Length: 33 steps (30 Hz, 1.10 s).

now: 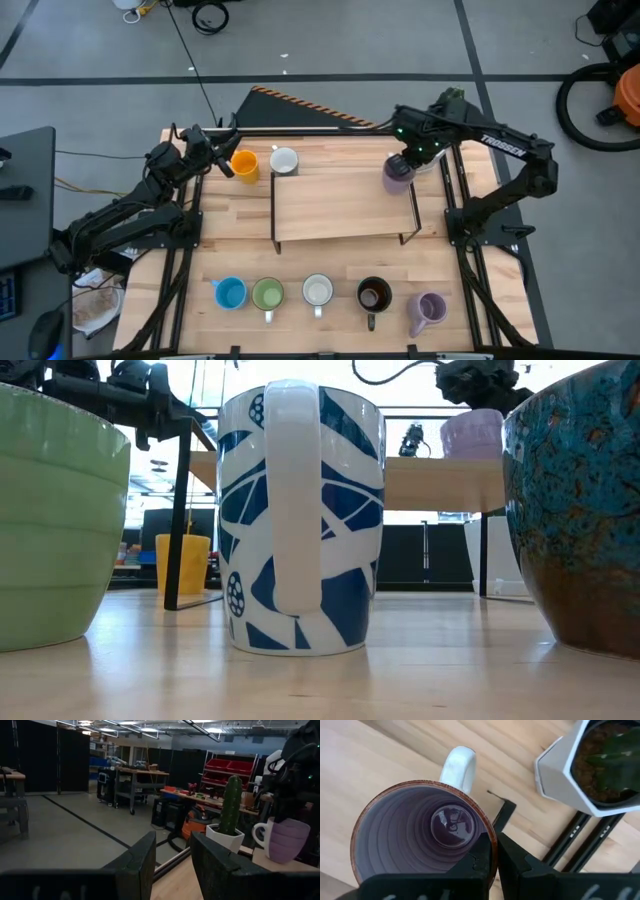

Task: Place coffee mugs
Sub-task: Put the top purple mug on the shelf

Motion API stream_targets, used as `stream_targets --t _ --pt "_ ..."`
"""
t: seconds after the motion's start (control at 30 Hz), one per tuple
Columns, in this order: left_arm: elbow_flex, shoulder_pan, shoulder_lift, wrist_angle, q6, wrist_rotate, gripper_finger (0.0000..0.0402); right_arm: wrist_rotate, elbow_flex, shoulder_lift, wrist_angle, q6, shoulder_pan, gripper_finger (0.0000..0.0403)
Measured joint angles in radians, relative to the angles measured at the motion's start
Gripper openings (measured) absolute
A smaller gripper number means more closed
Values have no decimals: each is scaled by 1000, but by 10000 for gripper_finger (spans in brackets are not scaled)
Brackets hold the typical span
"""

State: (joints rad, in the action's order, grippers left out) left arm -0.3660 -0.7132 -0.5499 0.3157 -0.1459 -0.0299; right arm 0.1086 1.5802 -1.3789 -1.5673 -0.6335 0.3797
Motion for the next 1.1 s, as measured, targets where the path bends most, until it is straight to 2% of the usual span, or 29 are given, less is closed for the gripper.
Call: stream_targets --t 0.63,1.1 --pt "0 0 0 1 0 0 128 18 -50 11 55 -1 24 24" --pt "0 0 0 2 1 0 128 -5 -60 10 57 -12 24 92"
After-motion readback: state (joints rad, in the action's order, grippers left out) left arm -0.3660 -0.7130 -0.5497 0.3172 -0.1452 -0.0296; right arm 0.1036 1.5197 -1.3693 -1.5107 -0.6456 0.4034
